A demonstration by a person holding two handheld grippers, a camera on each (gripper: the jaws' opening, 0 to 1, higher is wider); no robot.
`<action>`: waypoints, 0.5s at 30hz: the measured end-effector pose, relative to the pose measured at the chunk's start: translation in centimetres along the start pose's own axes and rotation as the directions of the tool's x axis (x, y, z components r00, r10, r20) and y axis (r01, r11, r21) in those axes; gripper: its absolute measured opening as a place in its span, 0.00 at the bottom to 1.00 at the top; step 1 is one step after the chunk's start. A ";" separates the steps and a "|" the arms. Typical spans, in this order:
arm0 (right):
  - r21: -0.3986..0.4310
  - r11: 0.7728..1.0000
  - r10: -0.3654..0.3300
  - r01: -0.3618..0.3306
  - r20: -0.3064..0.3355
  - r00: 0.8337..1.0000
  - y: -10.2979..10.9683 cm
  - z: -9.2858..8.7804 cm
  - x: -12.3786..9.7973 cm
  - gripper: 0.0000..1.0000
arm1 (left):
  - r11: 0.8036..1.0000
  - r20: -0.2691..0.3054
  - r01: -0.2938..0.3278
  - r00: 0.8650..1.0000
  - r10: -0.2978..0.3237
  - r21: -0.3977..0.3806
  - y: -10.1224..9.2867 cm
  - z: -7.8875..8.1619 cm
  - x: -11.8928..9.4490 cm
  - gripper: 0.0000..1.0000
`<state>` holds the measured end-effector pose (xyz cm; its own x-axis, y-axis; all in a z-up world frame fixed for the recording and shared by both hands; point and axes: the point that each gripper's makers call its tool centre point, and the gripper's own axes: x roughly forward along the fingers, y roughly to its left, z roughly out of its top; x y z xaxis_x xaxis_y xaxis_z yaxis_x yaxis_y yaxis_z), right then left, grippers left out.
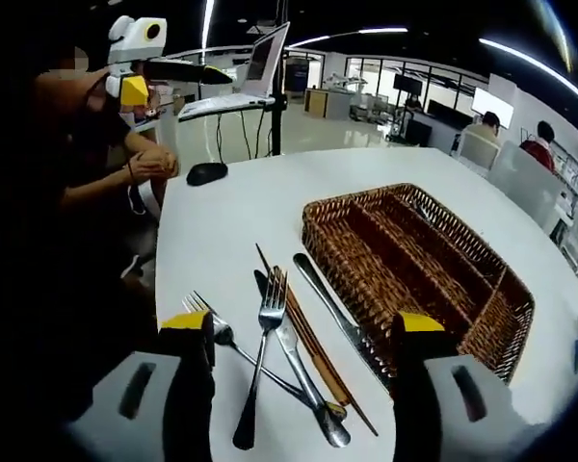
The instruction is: Arrange the knives, forks, and spoons in their matching storage slots by inserting each utensil handle-first until every utensil is classified and aligned in the correct compartment
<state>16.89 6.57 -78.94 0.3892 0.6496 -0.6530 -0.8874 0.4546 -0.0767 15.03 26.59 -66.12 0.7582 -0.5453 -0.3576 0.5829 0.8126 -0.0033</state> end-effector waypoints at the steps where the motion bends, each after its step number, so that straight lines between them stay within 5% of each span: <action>1: -0.003 1.000 0.002 -0.002 -0.010 1.000 0.1 -0.3 0.2 0.72 | 1.000 0.001 -0.002 1.000 0.002 -0.001 0.0 0.0 0.0 1.00; 10: 0.017 0.998 0.057 -0.056 -0.057 0.997 1.7 -2.2 2.1 0.49 | 1.000 -0.001 -0.009 1.000 0.009 -0.010 0.4 -0.5 -0.5 1.00; 15: 0.005 0.997 0.077 -0.077 -0.075 0.994 3.0 -3.2 3.0 0.44 | 1.000 0.002 -0.013 1.000 0.013 -0.014 0.6 -0.4 -0.7 1.00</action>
<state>14.65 7.93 -83.57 0.2998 0.6353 -0.7117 -0.9136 0.4060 -0.0225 14.73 27.52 -66.27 0.7665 -0.5349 -0.3556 0.5688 0.8224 -0.0112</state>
